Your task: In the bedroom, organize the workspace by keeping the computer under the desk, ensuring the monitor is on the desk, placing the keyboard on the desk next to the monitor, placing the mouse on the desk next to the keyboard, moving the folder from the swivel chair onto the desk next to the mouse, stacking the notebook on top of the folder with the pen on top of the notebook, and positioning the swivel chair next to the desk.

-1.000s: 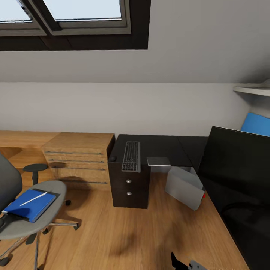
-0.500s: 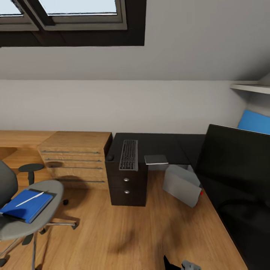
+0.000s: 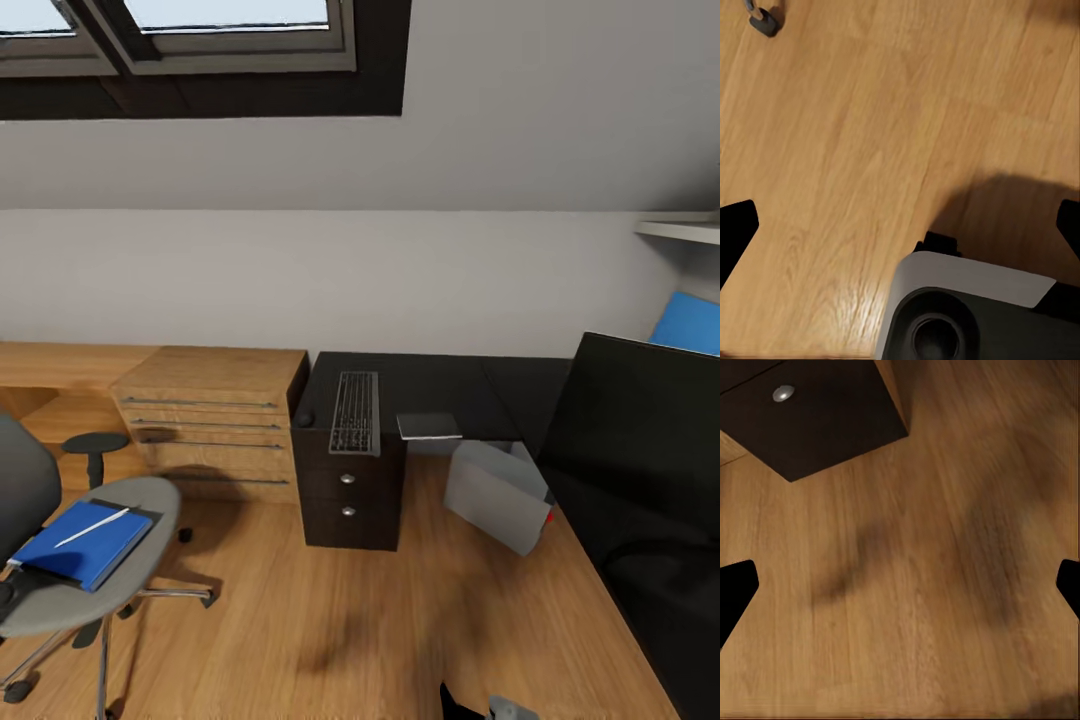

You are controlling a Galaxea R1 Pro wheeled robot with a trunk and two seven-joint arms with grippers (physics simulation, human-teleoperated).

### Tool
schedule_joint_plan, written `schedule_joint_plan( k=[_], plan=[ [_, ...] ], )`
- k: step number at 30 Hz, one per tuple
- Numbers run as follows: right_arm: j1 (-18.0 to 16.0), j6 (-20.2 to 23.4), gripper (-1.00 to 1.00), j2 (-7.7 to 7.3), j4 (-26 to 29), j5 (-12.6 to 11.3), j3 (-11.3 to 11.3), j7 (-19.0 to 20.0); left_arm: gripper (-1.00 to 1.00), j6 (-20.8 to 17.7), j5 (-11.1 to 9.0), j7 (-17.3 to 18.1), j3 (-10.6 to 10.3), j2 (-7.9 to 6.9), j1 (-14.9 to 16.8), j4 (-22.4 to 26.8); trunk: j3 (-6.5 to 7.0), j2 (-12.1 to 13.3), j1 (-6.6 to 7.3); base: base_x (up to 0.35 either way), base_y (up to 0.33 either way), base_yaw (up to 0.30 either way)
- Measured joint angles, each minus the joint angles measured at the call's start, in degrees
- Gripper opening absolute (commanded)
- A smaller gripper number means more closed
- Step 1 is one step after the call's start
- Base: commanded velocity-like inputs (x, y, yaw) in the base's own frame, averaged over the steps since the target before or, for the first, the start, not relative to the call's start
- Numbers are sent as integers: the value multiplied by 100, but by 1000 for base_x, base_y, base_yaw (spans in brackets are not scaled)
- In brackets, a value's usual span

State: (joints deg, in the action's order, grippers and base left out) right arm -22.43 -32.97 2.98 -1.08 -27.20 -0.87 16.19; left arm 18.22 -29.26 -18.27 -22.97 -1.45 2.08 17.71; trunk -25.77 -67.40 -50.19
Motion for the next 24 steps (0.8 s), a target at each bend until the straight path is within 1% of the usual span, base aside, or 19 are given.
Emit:
schedule_joint_plan(
  k=[19, 24],
  plan=[
    [3, 0, 100, 0, 1, -4, 7, -4, 100, 0, 0, 0, -9, 0, 0, 0, 0, 0, -1, -327, 0, 0],
    [3, -1, 100, 0, -2, -1, 6, -4, 100, 0, 0, 1, -9, 0, 0, 0, 0, 0, -1, -322, -61, 0]
  ],
)
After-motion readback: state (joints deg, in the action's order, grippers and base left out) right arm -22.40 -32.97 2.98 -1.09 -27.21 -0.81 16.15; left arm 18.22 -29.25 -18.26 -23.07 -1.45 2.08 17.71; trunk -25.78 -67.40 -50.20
